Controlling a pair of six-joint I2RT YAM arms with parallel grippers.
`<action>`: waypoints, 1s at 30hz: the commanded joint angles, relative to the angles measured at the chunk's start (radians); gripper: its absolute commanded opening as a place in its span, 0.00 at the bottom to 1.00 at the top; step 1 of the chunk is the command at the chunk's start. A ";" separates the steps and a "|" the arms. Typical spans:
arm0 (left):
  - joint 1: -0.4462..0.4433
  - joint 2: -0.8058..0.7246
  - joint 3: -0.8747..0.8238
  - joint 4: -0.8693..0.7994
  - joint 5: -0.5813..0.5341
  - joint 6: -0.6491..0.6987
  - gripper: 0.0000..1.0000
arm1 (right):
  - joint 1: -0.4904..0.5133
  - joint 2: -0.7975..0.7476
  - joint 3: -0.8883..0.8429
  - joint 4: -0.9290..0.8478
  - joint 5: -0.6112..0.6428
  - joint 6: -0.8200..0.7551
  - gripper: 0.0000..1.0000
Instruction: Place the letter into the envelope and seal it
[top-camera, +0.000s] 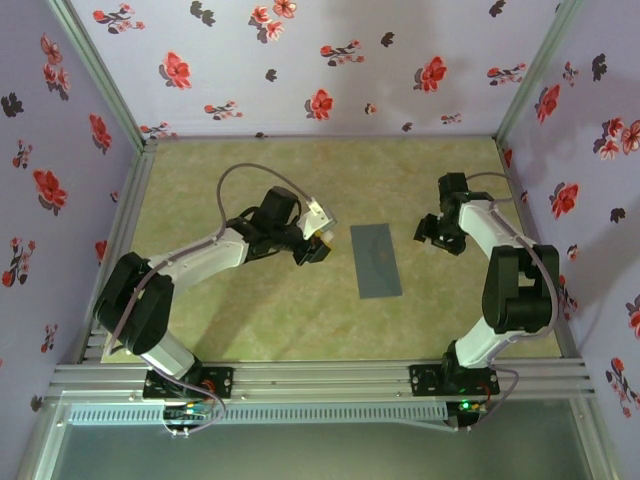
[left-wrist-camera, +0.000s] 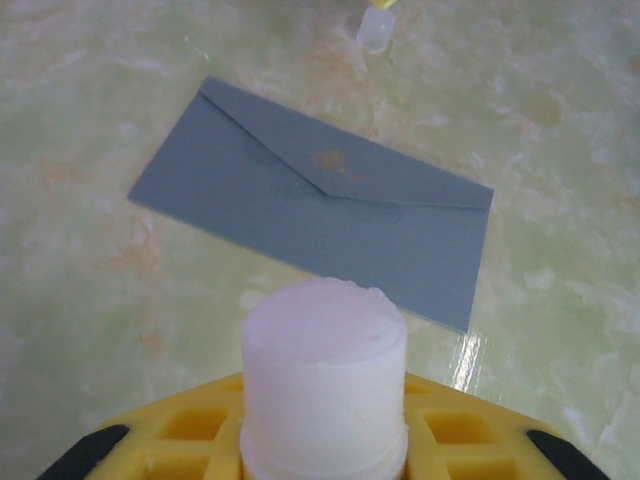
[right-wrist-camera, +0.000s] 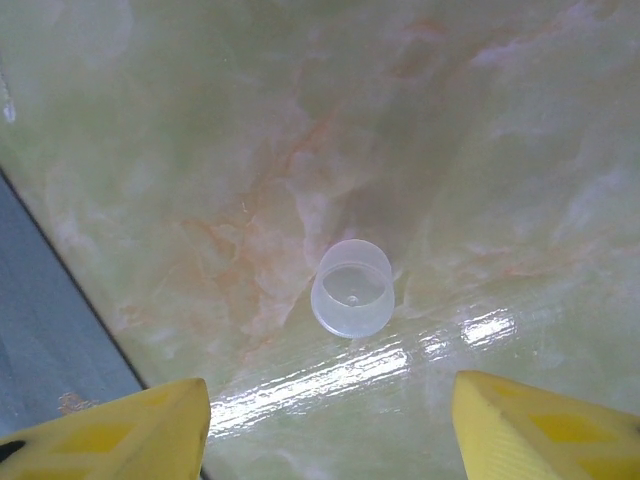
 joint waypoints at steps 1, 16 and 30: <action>-0.007 -0.039 -0.012 0.014 -0.005 -0.034 0.00 | -0.007 0.020 0.035 -0.022 0.039 -0.020 0.65; -0.006 -0.033 -0.018 0.034 0.017 -0.052 0.00 | -0.019 0.121 0.070 0.026 0.043 -0.011 0.49; -0.006 -0.027 -0.025 0.048 0.028 -0.057 0.00 | -0.023 0.163 0.071 0.044 0.035 -0.013 0.38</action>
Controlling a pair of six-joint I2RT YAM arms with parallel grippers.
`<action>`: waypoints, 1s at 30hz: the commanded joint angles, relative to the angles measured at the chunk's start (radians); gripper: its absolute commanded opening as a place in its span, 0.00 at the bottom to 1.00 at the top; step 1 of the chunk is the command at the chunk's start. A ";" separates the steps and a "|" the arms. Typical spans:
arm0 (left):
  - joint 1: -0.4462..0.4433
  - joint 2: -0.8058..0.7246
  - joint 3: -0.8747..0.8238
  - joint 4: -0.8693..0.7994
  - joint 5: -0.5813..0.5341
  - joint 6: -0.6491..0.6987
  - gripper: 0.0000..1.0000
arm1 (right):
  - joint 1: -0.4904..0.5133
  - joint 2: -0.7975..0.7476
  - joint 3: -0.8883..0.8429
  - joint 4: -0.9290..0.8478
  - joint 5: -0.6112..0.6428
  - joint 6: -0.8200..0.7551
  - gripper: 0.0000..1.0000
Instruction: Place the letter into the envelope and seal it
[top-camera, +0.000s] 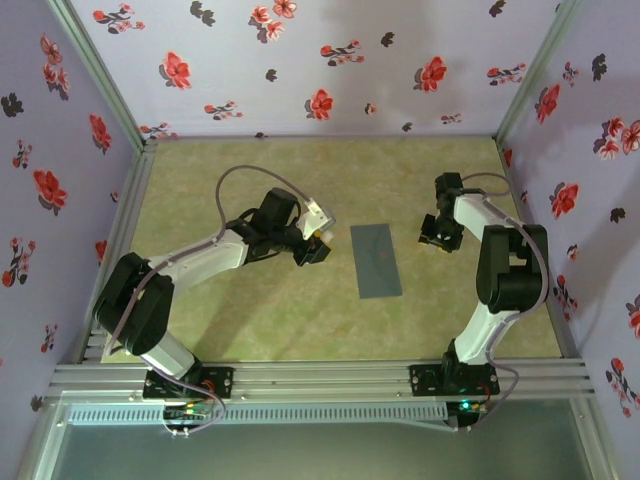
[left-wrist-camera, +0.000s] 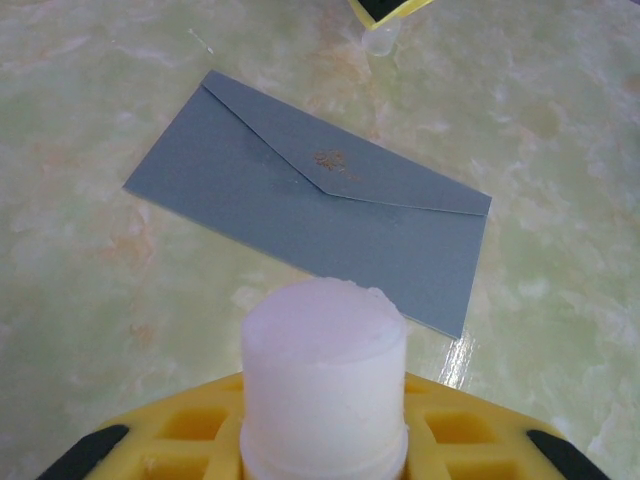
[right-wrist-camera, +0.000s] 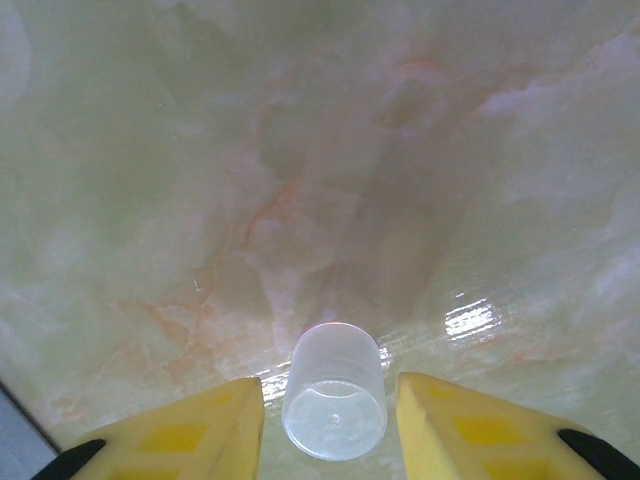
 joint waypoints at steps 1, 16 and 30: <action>-0.006 -0.025 -0.010 0.021 0.025 -0.010 0.00 | -0.009 0.018 0.018 0.014 0.010 -0.004 0.38; -0.006 -0.020 -0.007 0.024 0.033 -0.015 0.00 | -0.017 0.044 0.010 0.031 0.003 -0.007 0.29; -0.007 -0.017 -0.010 0.026 0.047 -0.004 0.00 | -0.018 0.014 0.011 0.034 -0.015 -0.007 0.20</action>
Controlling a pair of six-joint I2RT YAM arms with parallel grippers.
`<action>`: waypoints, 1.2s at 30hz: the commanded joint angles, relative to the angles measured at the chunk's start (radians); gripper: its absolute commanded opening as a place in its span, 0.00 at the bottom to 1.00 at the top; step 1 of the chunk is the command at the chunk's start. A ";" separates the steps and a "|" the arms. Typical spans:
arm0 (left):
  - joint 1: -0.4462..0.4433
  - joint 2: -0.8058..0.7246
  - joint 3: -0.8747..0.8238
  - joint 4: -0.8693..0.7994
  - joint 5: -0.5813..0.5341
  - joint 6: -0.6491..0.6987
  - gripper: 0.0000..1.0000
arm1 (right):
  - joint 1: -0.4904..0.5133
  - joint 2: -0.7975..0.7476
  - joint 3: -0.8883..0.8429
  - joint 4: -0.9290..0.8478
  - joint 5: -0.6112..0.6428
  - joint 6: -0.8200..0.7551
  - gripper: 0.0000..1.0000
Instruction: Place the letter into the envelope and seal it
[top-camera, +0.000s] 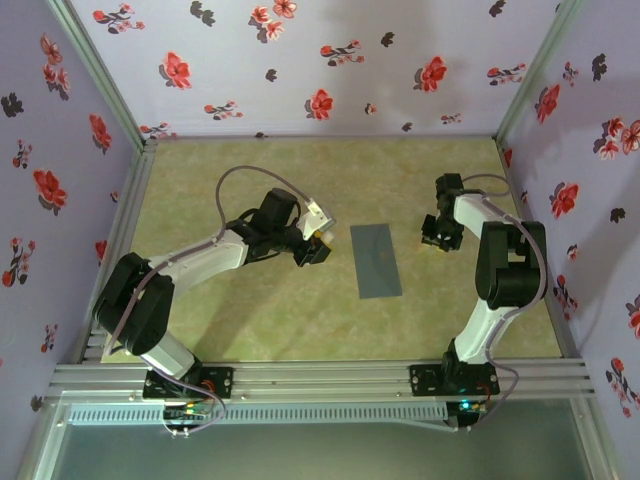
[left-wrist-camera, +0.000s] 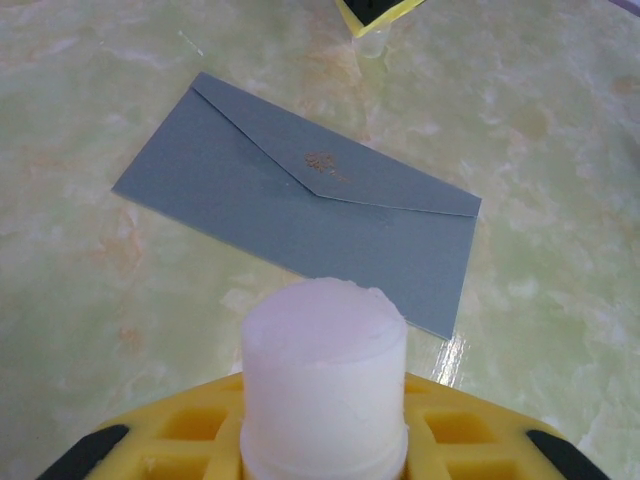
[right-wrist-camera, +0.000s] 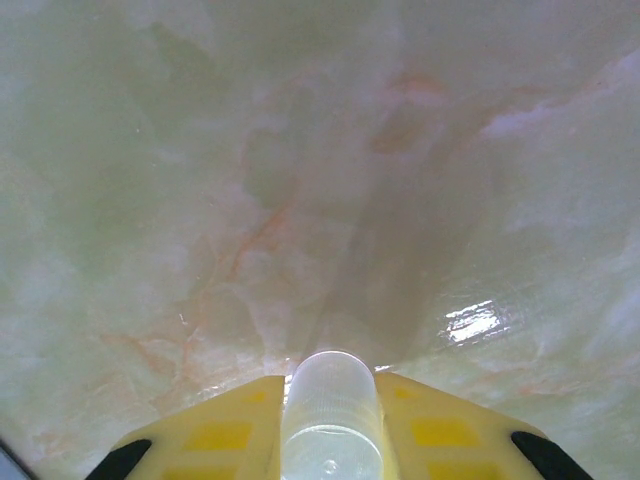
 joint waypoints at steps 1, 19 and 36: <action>-0.006 -0.016 -0.008 0.023 0.029 -0.002 0.00 | -0.006 -0.023 0.012 0.002 -0.013 -0.006 0.20; -0.006 0.037 0.051 -0.063 0.158 0.091 0.00 | 0.008 -0.160 0.084 -0.112 -0.305 -0.056 0.21; -0.005 0.044 0.113 -0.226 0.295 0.255 0.00 | 0.143 -0.277 0.134 -0.056 -0.819 -0.010 0.22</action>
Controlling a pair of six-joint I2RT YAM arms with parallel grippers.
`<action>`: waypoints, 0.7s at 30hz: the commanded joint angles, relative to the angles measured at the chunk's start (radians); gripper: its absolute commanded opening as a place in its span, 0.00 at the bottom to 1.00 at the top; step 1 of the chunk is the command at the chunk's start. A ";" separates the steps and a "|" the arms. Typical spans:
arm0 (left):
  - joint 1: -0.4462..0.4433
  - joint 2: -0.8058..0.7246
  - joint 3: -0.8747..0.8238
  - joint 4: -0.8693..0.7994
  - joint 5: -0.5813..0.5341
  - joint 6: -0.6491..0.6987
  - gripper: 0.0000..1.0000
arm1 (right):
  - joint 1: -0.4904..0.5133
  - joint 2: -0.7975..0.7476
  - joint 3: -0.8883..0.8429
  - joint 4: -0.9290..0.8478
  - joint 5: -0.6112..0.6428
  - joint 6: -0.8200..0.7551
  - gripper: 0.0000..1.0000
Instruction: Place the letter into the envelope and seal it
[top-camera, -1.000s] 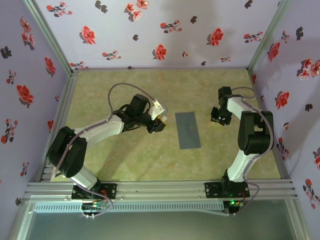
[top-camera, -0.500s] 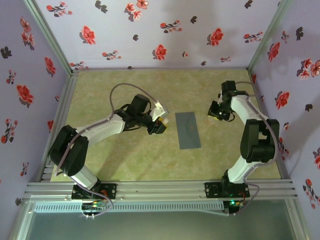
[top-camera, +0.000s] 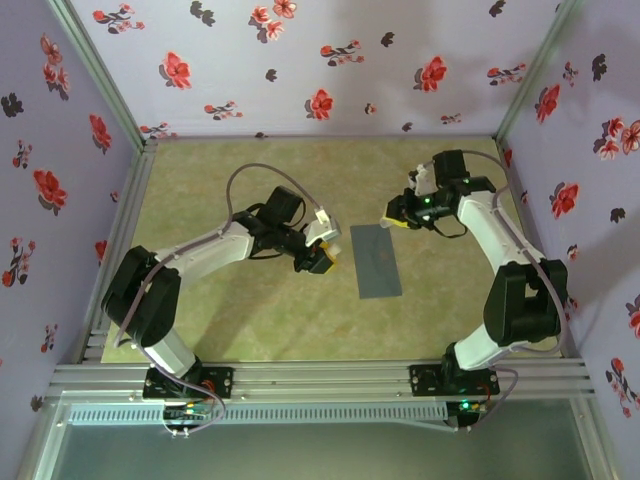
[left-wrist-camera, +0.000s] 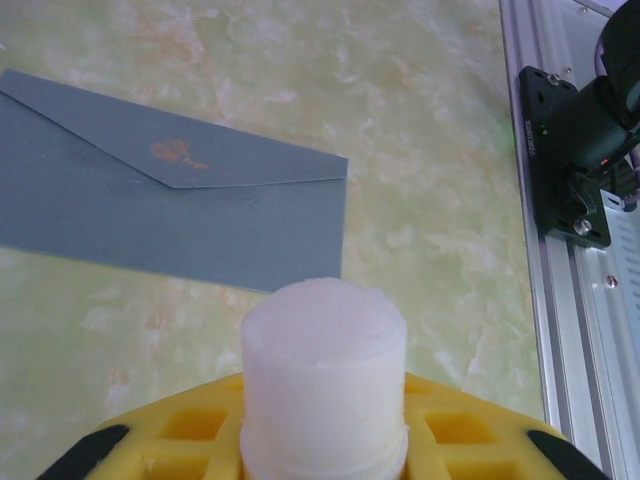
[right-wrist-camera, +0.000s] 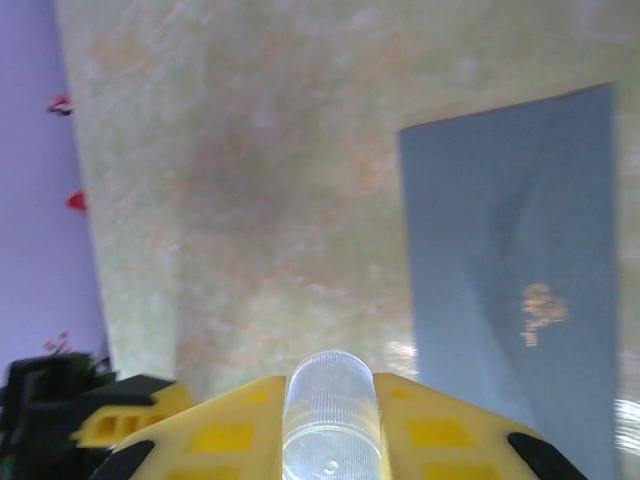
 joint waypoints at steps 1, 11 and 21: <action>-0.005 -0.012 0.022 -0.028 0.056 0.047 0.00 | 0.030 -0.023 0.031 0.019 -0.170 0.013 0.22; -0.005 -0.013 0.032 -0.027 0.060 0.035 0.00 | 0.131 -0.032 -0.009 0.029 -0.295 -0.029 0.21; -0.005 -0.015 0.034 -0.017 0.062 0.022 0.00 | 0.187 -0.048 -0.056 0.058 -0.322 -0.017 0.20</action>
